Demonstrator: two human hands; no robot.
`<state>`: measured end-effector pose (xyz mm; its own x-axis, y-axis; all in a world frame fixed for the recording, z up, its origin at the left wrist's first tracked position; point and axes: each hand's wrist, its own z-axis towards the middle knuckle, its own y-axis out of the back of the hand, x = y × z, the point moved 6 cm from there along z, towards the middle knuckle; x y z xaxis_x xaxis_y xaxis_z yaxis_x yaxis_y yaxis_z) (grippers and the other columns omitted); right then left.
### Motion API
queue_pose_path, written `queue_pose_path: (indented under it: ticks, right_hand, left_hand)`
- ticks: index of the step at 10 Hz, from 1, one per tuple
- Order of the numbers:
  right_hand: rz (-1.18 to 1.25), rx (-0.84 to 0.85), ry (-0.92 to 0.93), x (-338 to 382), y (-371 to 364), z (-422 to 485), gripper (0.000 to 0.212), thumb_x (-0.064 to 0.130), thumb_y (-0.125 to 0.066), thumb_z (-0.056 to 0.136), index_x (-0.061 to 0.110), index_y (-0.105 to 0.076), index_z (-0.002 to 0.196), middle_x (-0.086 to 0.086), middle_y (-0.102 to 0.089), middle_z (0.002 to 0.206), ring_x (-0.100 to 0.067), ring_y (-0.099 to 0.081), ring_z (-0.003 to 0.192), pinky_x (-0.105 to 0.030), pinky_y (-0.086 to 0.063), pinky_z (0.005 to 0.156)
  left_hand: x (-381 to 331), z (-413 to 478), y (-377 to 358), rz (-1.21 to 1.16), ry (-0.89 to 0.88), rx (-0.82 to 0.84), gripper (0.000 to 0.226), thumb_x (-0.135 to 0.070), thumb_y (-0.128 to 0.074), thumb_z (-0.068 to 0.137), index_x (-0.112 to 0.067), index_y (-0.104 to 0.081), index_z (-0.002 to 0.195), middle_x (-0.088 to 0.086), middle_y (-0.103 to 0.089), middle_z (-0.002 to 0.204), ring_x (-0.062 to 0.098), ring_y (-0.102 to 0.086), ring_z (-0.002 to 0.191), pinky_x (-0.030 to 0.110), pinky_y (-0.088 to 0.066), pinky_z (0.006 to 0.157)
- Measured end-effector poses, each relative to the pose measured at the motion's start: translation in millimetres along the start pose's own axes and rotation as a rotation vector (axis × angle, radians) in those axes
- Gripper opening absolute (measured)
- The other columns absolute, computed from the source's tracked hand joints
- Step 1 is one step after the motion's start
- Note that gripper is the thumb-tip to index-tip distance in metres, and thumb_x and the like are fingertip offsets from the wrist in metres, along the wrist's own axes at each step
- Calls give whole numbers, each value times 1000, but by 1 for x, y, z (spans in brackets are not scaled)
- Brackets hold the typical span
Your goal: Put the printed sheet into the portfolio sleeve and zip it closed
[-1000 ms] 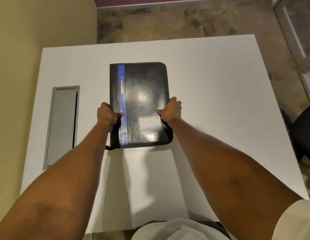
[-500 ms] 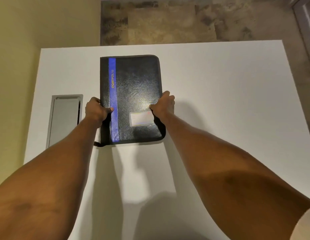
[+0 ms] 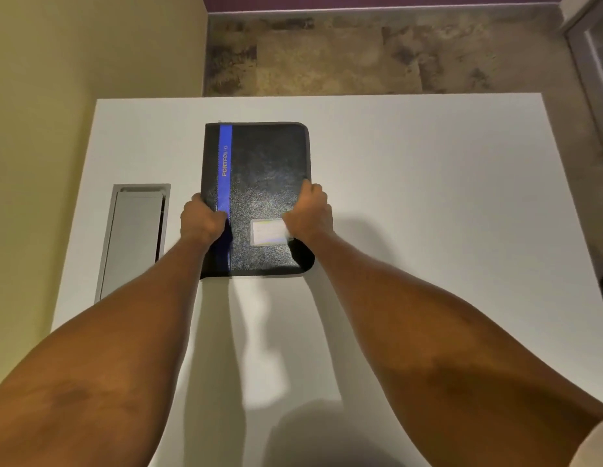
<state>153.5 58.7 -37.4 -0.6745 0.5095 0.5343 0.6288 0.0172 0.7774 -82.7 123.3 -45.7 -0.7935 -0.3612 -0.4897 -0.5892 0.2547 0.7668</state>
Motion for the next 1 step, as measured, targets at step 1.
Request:
queue_pose_path:
  ticks: [1]
  right_hand:
    - [-78, 7, 140, 14, 7, -21, 61, 22, -67, 89, 7, -42, 142, -12, -50, 139, -34, -50, 128, -44, -44, 105]
  left_hand:
    - [-12, -24, -1, 18, -122, -3, 30, -16, -66, 95, -7, -60, 123, 15, -69, 115, 28, -62, 84, 39, -49, 77]
